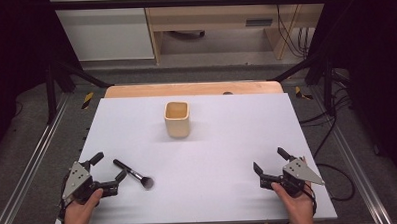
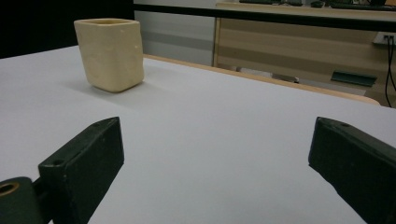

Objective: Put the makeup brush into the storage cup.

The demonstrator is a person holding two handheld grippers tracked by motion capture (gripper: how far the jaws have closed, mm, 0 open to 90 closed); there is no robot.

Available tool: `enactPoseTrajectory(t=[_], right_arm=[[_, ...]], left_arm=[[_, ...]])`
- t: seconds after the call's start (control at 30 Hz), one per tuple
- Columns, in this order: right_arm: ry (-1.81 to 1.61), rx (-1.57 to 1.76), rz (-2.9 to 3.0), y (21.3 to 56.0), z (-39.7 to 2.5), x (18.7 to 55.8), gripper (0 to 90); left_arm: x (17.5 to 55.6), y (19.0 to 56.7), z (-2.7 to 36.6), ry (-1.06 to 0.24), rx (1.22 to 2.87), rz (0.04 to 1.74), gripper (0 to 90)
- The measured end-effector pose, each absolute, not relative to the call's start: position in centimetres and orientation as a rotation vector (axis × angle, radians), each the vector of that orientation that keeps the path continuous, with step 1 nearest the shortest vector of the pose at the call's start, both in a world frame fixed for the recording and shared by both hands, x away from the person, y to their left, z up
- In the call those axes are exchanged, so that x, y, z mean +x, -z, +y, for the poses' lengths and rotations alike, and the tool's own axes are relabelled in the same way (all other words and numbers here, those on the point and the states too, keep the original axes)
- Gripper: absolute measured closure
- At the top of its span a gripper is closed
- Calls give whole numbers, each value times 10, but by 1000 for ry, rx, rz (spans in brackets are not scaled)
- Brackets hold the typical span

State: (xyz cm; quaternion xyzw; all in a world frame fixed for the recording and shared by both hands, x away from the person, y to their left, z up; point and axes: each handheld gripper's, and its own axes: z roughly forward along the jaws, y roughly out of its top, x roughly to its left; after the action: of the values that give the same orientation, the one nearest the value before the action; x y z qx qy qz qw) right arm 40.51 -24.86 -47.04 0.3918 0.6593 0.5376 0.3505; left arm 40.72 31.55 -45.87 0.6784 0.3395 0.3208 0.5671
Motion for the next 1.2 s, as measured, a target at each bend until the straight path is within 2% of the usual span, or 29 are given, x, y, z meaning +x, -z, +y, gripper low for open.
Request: enactPoseTrajectory(t=[0.3, 0.5, 0.67, 0.73, 0.93, 1.2], right_arm=[[-1382, 1028, 1732, 471, -245, 406, 37], [-1394, 1043, 1721, 471, -249, 406, 37], [-1395, 1037, 1710, 470, -250, 405, 38], [-1397, 1042, 1708, 470, -250, 405, 38], [-1397, 1052, 1701, 470, -251, 404, 38], [-1400, 1053, 1700, 470, -251, 405, 34]], left_arm=[[409, 459, 315, -738, 1594, 795, 6], [418, 450, 307, -706, 1691, 728, 8], [432, 435, 298, -662, 1893, 611, 10], [434, 433, 298, -650, 1909, 599, 10], [448, 428, 290, -589, 2092, 512, 14], [455, 429, 284, -554, 2222, 440, 16]])
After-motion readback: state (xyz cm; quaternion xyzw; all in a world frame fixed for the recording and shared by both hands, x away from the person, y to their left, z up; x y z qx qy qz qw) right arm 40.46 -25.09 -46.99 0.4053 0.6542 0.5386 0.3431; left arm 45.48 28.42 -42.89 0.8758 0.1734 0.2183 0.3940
